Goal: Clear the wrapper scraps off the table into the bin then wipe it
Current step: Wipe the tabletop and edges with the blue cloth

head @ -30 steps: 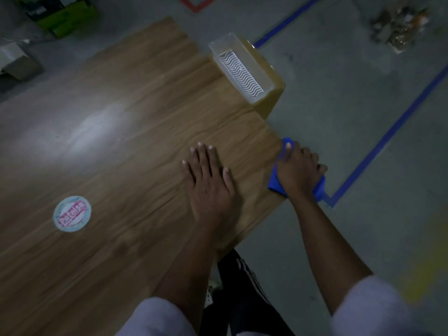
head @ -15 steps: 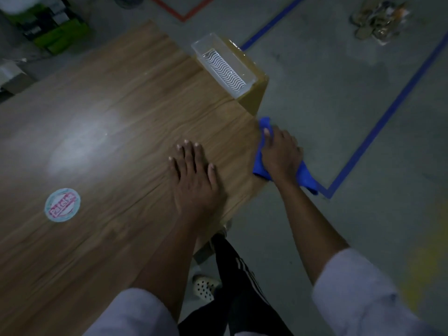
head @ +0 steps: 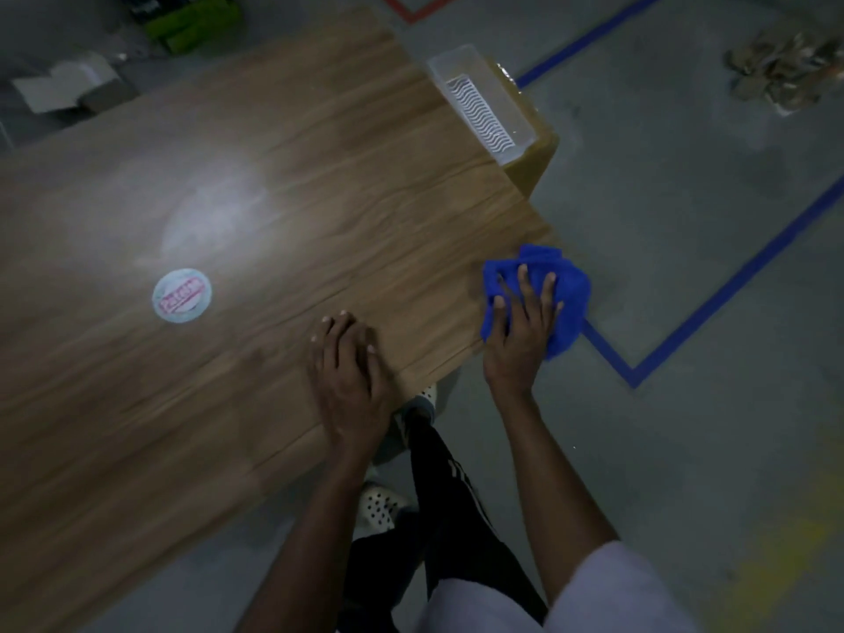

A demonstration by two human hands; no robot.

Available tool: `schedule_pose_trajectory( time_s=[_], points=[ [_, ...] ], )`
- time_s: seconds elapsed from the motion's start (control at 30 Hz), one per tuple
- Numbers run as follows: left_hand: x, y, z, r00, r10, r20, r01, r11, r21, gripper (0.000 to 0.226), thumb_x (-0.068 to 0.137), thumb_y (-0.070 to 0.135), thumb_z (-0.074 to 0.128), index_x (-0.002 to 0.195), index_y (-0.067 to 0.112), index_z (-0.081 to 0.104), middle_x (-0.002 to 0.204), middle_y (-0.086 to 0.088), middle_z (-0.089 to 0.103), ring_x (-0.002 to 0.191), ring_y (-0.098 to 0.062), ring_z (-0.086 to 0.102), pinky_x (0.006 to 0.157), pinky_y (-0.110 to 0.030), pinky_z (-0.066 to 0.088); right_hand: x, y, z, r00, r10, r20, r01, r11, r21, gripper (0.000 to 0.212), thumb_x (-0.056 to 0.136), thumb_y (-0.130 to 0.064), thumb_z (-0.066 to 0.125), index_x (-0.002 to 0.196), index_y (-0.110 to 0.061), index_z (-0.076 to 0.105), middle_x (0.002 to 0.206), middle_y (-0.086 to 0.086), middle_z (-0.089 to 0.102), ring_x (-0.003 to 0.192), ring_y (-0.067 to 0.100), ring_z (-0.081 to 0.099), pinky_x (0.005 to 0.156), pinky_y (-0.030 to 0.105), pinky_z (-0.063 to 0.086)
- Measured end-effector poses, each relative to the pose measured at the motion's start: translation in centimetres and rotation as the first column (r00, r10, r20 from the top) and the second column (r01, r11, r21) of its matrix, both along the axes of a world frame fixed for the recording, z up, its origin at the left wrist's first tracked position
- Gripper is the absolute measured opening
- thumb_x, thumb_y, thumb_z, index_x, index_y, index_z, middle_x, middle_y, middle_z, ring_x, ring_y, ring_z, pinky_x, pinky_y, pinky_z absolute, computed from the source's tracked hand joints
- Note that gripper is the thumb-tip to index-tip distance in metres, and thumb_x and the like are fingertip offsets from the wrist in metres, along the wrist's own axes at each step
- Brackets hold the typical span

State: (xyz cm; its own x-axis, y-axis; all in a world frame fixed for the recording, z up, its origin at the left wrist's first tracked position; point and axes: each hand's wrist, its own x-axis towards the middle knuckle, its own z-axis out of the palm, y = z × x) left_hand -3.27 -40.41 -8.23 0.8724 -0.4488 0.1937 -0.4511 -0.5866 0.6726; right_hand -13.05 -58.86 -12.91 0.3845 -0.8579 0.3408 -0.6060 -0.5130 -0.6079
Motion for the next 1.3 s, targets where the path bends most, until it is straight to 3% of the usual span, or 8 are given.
schedule_pose_trajectory(
  time_s=[0.3,0.4,0.5,0.7,0.83,1.03,1.13,1.3],
  points=[
    [-0.8,2.7,0.9,0.990,0.005,-0.140,-0.031,0.983,-0.183,0.021,0.097,0.005,0.055,0.109,0.003,0.072,0.127,-0.009,0.068,0.136,-0.028,0.051,0.115,-0.052,0.037,-0.4,17.4,3.9,0.915,0.387,0.111,-0.402,0.883,0.242,0.043,0.110,-0.035,0.035,0.146,-0.017,0.051,0.153,0.003,0.050,0.149,0.020,0.036,0.124,0.050,0.024],
    [-0.4,4.2,3.5,0.891,0.101,-0.443,-0.241,0.932,-0.271,0.024,0.099,0.022,0.054,0.107,0.016,0.076,0.115,-0.004,0.074,0.120,-0.019,0.064,0.103,-0.045,0.050,-1.1,18.3,8.4,0.940,0.302,0.156,-0.337,0.766,0.547,0.087,0.099,-0.073,0.025,0.119,-0.003,0.071,0.108,0.006,0.073,0.101,0.010,0.064,0.086,0.028,0.048],
    [0.4,6.0,5.3,0.737,0.220,-0.639,-0.505,0.808,-0.304,0.027,0.096,0.032,0.057,0.106,0.017,0.077,0.097,0.002,0.078,0.093,-0.014,0.072,0.086,-0.034,0.056,-0.3,16.0,12.1,0.973,0.161,0.166,-0.230,0.743,0.628,0.066,0.103,-0.061,0.035,0.113,-0.006,0.070,0.085,0.007,0.067,0.078,0.019,0.061,0.062,0.019,0.035],
    [1.4,9.9,5.1,0.494,0.184,-0.850,-0.693,0.673,-0.257,0.016,0.099,0.003,0.058,0.107,0.006,0.072,0.097,-0.014,0.074,0.087,-0.023,0.068,0.080,-0.033,0.055,4.1,17.6,11.1,0.966,0.247,-0.076,-0.141,0.750,0.646,0.060,0.107,-0.049,0.035,0.147,-0.008,0.052,0.152,0.016,0.050,0.145,0.031,0.042,0.119,0.039,0.030],
    [1.4,11.7,8.5,0.483,0.094,-0.871,-0.611,0.748,-0.258,0.029,0.092,0.030,0.069,0.106,0.005,0.071,0.105,-0.015,0.074,0.095,-0.025,0.065,0.090,-0.043,0.055,4.4,21.5,13.7,0.847,0.500,0.181,-0.400,0.375,0.836,0.063,0.101,-0.060,0.034,0.131,-0.013,0.064,0.132,0.012,0.067,0.124,0.028,0.060,0.100,0.031,0.045],
    [3.7,15.5,17.0,0.287,-0.258,-0.922,-0.702,0.598,-0.386,0.044,0.102,0.049,0.051,0.095,0.015,0.078,0.088,-0.006,0.076,0.079,-0.017,0.073,0.072,-0.025,0.058,5.9,20.4,21.2,0.848,-0.086,0.523,-0.530,-0.120,0.840,0.059,0.101,-0.050,0.053,0.137,-0.003,0.059,0.134,0.021,0.064,0.123,0.035,0.063,0.102,0.046,0.054],
    [4.7,16.6,20.5,0.359,-0.317,-0.878,-0.590,0.652,-0.477,0.052,0.099,0.052,0.056,0.133,0.014,0.068,0.136,-0.013,0.065,0.126,-0.032,0.059,0.108,-0.045,0.040,7.3,18.8,25.5,0.768,-0.130,0.627,-0.639,-0.209,0.740,0.056,0.107,-0.047,0.039,0.137,-0.004,0.059,0.134,0.020,0.065,0.121,0.032,0.065,0.095,0.040,0.057],
    [5.9,15.2,26.9,0.601,-0.206,-0.772,-0.345,0.805,-0.483,0.023,0.096,0.031,0.069,0.111,0.014,0.071,0.100,-0.003,0.076,0.091,-0.020,0.070,0.071,-0.032,0.054,8.4,18.4,30.8,0.696,-0.002,0.718,-0.711,-0.144,0.688,0.061,0.105,-0.056,0.040,0.140,-0.009,0.058,0.136,0.020,0.064,0.124,0.036,0.062,0.102,0.048,0.052]
  ],
)
